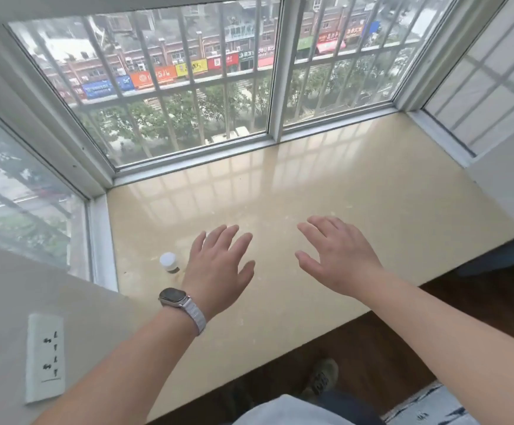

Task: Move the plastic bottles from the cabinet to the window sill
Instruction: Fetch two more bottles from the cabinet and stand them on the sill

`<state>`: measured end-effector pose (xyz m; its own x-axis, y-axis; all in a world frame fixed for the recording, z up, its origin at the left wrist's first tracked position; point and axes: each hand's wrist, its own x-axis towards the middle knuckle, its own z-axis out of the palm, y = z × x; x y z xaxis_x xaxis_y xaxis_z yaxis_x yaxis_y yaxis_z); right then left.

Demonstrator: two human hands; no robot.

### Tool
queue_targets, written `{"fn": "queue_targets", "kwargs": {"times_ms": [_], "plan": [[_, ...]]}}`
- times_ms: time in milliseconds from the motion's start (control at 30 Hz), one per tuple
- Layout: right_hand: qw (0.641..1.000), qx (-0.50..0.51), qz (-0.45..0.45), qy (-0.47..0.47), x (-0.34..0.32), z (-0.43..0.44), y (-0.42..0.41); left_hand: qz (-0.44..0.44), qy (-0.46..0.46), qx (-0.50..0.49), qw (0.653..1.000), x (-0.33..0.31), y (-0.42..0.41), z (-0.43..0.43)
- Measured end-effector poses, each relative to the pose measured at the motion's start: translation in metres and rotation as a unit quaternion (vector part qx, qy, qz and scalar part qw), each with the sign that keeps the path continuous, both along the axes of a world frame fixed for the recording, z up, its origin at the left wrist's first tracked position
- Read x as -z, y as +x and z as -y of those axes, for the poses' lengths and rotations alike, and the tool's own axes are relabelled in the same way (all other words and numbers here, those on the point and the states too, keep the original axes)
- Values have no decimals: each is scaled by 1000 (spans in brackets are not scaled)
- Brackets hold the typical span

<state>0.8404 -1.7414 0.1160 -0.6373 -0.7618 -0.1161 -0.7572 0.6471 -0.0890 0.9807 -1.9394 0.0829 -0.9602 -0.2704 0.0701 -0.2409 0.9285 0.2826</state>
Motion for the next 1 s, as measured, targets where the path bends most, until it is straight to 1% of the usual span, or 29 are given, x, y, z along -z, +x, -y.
{"fn": "queue_targets", "kwargs": {"times_ms": [100,200,400,533,667,833,900,1000], "plan": [[999,19,-13,-23,-16,-28,-15,-6,-14,20,1000,-17,-26,-19],[999,31,-26,-18,-29,-61,-32,-23,-14,36,999,-35,-57,-49],[993,94,-53,-38,-55,-162,-86,-71,-20,126,989,-71,-142,-144],[986,142,-66,-49,-63,-234,-110,-75,-30,185,979,-82,-192,-210],[975,202,-69,-66,-63,-309,-123,-80,-33,248,965,-87,-233,-275],[956,275,-80,-66,-66,-400,-125,-83,-39,318,944,-94,-272,-363],[945,307,-82,-70,-71,-433,-121,-86,-41,349,932,-99,-282,-396],[922,359,-112,-96,-75,-476,-110,-102,-69,406,905,-108,-294,-440]]}}
